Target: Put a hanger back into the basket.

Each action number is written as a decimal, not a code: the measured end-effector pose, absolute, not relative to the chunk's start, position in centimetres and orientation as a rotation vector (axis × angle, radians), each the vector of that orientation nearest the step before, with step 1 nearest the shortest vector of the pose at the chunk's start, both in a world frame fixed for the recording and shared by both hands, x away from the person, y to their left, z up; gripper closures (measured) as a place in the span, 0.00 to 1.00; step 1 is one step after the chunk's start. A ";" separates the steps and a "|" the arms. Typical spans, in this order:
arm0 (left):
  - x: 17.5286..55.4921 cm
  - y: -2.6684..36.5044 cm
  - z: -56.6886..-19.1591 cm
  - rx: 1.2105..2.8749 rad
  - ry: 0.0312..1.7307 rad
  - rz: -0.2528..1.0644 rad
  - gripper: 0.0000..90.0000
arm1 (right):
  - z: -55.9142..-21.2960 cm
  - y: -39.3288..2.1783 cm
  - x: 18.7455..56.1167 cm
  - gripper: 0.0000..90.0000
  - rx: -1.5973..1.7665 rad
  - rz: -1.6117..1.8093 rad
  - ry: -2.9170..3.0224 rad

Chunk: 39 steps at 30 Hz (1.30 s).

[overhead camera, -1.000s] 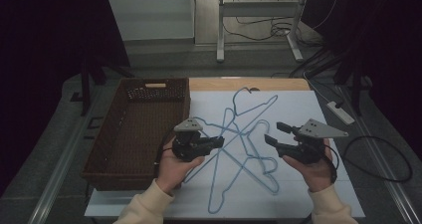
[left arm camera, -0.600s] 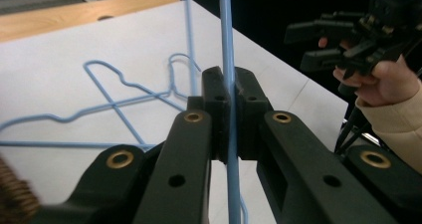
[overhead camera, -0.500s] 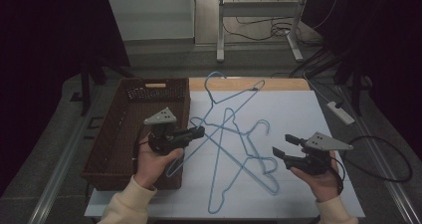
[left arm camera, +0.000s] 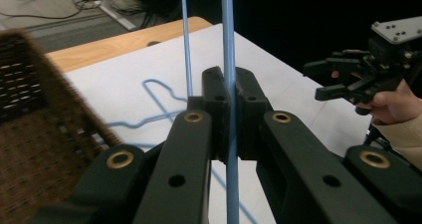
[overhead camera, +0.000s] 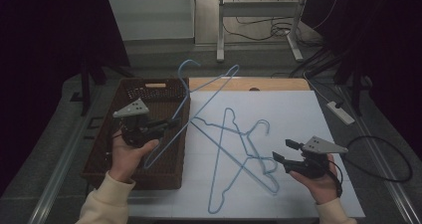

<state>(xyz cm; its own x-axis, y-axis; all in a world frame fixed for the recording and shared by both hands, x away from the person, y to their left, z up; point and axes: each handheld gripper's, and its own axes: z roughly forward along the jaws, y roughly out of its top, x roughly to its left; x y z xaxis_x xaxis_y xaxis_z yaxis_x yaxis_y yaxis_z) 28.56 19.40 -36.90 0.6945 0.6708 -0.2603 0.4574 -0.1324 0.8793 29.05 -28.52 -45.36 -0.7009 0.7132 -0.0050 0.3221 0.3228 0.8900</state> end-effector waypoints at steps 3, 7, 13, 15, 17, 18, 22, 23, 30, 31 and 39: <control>28.7 20.9 -37.1 1.767 0.925 0.239 0.96 | -45.6 -28.6 29.1 0.36 0.929 1.321 2.200; 28.8 23.1 -37.3 1.766 0.958 0.262 0.96 | -46.0 -28.7 29.3 0.36 0.939 1.309 2.204; 28.9 26.2 -37.6 1.771 1.005 0.305 0.96 | -46.1 -28.5 29.4 0.36 0.938 1.293 2.213; 29.0 27.1 -38.0 1.781 1.021 0.313 0.96 | -46.2 -28.5 29.4 0.36 0.936 1.283 2.218; 29.2 27.9 -38.4 1.798 1.035 0.322 0.96 | -46.2 -28.5 29.4 0.36 0.938 1.283 2.218; 29.4 28.2 -38.7 1.803 1.046 0.320 0.96 | -46.2 -28.5 29.4 0.36 0.940 1.281 2.219; 29.8 29.4 -39.6 1.820 1.075 0.327 0.96 | -46.3 -28.5 29.5 0.36 0.947 1.277 2.220; 29.9 29.6 -39.8 1.825 1.076 0.326 0.96 | -46.4 -28.6 29.5 0.36 0.948 1.276 2.221; 30.4 30.3 -40.7 1.863 1.082 0.308 0.96 | -46.5 -28.6 29.6 0.36 0.961 1.270 2.223; 30.5 30.3 -40.8 1.874 1.085 0.307 0.96 | -46.5 -28.6 29.6 0.36 0.961 1.270 2.223; 30.8 31.2 -41.7 1.849 1.122 0.305 0.96 | -46.6 -28.4 29.6 0.36 0.944 1.273 2.235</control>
<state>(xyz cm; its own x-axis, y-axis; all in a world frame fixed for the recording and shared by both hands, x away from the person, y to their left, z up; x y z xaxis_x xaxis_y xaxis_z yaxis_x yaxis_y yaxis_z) 30.81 31.15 -41.65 0.5534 0.7994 -0.2338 0.5711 -0.1598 0.8052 29.56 -28.43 -46.55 -0.6926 0.7213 -0.0116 0.3579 0.3575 0.8626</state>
